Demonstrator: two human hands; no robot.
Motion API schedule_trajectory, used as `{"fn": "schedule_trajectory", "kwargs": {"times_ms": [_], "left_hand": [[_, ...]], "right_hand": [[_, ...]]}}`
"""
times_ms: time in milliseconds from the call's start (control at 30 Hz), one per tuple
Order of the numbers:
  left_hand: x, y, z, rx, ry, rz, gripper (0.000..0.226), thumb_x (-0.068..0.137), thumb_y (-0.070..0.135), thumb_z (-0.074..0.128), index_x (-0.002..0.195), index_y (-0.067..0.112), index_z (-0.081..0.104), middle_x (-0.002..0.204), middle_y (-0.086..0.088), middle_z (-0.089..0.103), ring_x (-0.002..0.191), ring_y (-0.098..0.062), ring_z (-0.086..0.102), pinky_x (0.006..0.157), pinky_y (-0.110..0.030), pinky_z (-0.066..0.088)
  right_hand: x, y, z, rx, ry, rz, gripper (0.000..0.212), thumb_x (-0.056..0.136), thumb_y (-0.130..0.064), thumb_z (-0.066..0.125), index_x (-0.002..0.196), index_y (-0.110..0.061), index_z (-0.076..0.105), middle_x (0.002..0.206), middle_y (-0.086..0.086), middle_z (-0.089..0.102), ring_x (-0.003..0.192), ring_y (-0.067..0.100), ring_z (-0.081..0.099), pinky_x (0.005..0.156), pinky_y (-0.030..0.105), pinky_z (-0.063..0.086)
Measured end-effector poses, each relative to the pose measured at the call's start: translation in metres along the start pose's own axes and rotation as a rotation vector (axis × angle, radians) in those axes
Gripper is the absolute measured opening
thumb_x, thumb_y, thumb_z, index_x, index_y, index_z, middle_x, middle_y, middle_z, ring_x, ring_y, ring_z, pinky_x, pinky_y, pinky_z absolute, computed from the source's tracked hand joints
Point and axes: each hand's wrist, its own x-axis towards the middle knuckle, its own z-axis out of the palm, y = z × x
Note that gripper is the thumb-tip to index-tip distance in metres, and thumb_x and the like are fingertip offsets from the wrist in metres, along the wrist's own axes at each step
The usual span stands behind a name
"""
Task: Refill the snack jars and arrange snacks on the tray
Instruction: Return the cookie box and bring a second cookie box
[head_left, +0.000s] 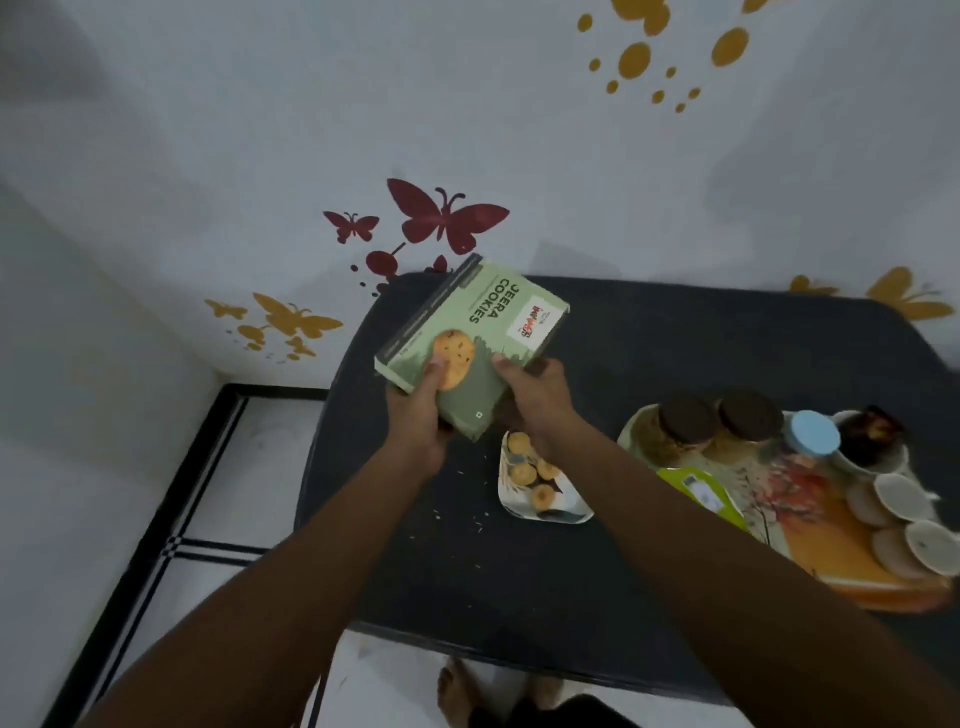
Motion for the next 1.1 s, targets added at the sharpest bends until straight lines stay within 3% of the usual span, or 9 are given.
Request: {"fn": "schedule_trajectory", "kwargs": {"times_ms": [100,167,333,500,633,767,867,1000,1100], "left_hand": [[0.011,0.023,-0.011,0.142,-0.009,0.159,0.055,0.092,0.037,0.075,0.141,0.034,0.052,0.130,-0.003,0.069,0.116,-0.027,0.069,0.091,-0.059,0.058],[0.014,0.039,-0.026,0.237,-0.013,0.216,0.056,0.088,0.050,0.074,0.139,0.038,0.054,0.130,-0.001,0.069,0.115,-0.027,0.070,0.087,-0.057,0.060],[0.024,0.067,-0.059,0.355,-0.041,0.230,0.057,0.083,0.055,0.072,0.135,0.033,0.060,0.125,-0.003,0.072,0.108,-0.025,0.074,0.080,-0.051,0.063],[0.055,0.097,-0.086,0.417,-0.010,0.166,0.044,0.091,0.052,0.071,0.129,0.031,0.066,0.117,-0.003,0.076,0.105,-0.027,0.075,0.080,-0.048,0.063],[0.089,0.119,-0.120,0.418,0.041,0.065,0.052,0.088,0.056,0.072,0.128,0.024,0.066,0.119,-0.007,0.075,0.108,-0.032,0.073,0.081,-0.049,0.062],[0.117,0.116,-0.142,0.389,0.183,-0.045,0.060,0.089,0.059,0.071,0.130,0.015,0.064,0.118,-0.012,0.075,0.104,-0.035,0.073,0.081,-0.051,0.061],[0.132,0.106,-0.131,0.293,0.296,-0.122,0.061,0.089,0.059,0.070,0.130,0.015,0.058,0.113,-0.012,0.074,0.095,-0.032,0.074,0.075,-0.050,0.062],[0.146,0.082,-0.105,0.306,0.173,-0.254,0.065,0.094,0.048,0.070,0.144,0.014,0.046,0.130,-0.015,0.067,0.110,-0.036,0.069,0.091,-0.065,0.056],[0.148,0.064,-0.087,0.403,0.061,-0.419,0.057,0.096,0.043,0.069,0.142,0.016,0.049,0.139,-0.013,0.061,0.118,-0.033,0.065,0.091,-0.055,0.057]], "right_hand": [[0.017,-0.020,-0.008,-0.176,0.093,-0.078,0.082,0.087,-0.036,0.078,0.149,-0.016,0.028,0.142,0.008,0.052,0.119,0.025,0.060,0.097,0.046,0.055],[0.028,-0.035,-0.011,-0.234,0.104,-0.109,0.086,0.091,-0.040,0.072,0.157,-0.019,0.021,0.149,0.010,0.045,0.115,0.026,0.064,0.085,0.037,0.058],[0.038,-0.042,0.007,-0.327,-0.097,-0.071,0.027,0.101,-0.038,0.059,0.108,-0.012,0.063,0.105,0.010,0.076,0.063,0.012,0.074,0.048,0.024,0.055],[0.045,-0.034,0.022,-0.235,-0.162,0.034,0.039,0.095,-0.042,0.067,0.113,-0.008,0.061,0.103,0.010,0.076,0.089,0.029,0.076,0.078,0.047,0.063],[0.060,-0.033,0.022,-0.107,0.060,0.047,0.040,0.097,-0.041,0.064,0.117,-0.006,0.059,0.113,0.016,0.068,0.100,0.035,0.069,0.086,0.054,0.060],[0.076,-0.029,0.004,-0.183,0.343,-0.058,0.040,0.099,-0.035,0.061,0.114,0.002,0.060,0.116,0.021,0.065,0.099,0.031,0.068,0.061,0.032,0.055],[0.083,-0.025,-0.004,-0.244,0.563,-0.118,0.036,0.101,-0.033,0.059,0.116,-0.001,0.057,0.128,0.015,0.050,0.088,0.020,0.061,0.064,0.029,0.051],[0.087,-0.022,-0.013,-0.211,0.755,-0.128,0.039,0.102,-0.035,0.056,0.121,-0.001,0.052,0.122,0.009,0.036,0.073,0.006,0.045,0.075,0.029,0.046],[0.087,-0.024,-0.009,-0.186,0.849,-0.197,0.035,0.104,-0.034,0.052,0.119,-0.002,0.052,0.116,0.006,0.036,0.072,0.005,0.043,0.061,0.019,0.039]]}}
